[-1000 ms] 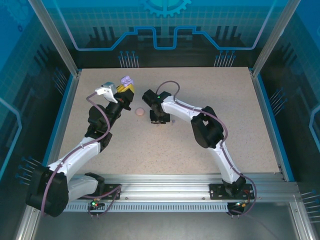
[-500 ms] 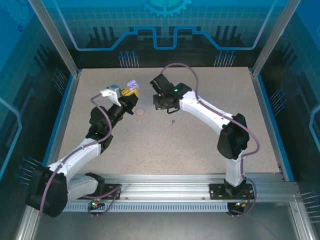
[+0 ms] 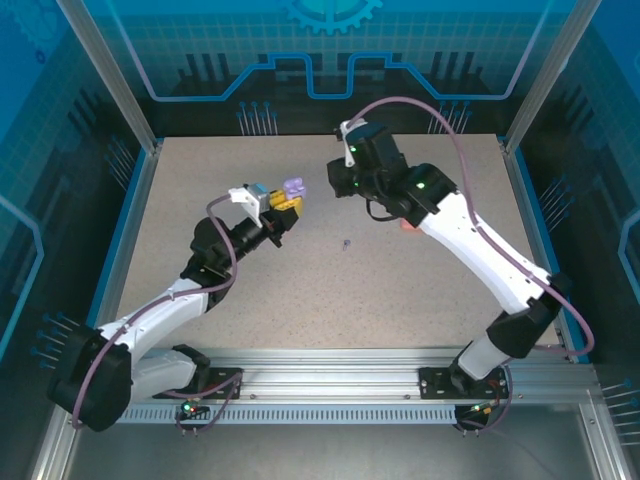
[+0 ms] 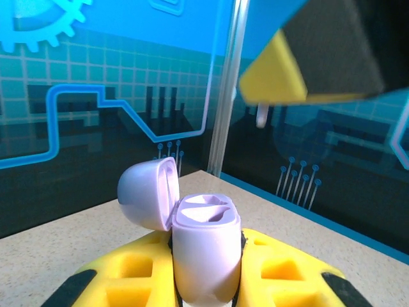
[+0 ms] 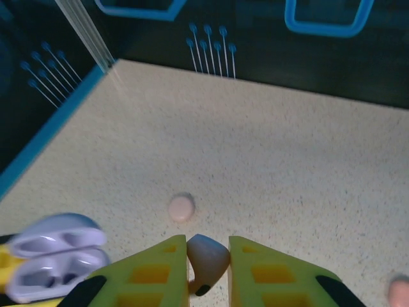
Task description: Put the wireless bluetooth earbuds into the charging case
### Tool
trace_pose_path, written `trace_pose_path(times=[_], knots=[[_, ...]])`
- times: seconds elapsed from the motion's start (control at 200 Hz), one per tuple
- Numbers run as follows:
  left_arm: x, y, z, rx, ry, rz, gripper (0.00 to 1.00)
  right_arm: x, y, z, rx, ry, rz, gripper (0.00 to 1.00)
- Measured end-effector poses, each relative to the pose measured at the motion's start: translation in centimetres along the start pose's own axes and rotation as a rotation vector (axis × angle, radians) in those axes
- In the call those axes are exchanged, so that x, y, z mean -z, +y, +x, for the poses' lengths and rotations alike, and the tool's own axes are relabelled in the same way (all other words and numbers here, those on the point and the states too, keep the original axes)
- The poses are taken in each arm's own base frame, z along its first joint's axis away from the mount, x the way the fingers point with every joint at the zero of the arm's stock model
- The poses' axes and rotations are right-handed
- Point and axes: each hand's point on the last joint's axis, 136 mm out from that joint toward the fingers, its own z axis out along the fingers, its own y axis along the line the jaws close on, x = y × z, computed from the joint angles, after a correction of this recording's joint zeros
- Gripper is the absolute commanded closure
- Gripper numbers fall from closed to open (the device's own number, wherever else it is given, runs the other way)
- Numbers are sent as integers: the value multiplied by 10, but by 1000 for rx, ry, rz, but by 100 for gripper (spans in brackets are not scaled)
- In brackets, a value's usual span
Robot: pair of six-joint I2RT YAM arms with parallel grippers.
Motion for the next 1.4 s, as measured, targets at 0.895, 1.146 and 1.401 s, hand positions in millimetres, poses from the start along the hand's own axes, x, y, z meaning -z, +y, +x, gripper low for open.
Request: trace_pose_path(times=[0.895, 1.146, 1.401], knots=[[-27, -72, -36, -320, -114, 157, 100, 94, 41, -1, 276, -263, -356, 77], [-28, -73, -36, -349, -113, 160, 100, 87, 49, 5, 295, -241, -380, 78], [-29, -73, -35, -352, -106, 160, 100, 70, 49, 20, 299, -191, -369, 78]])
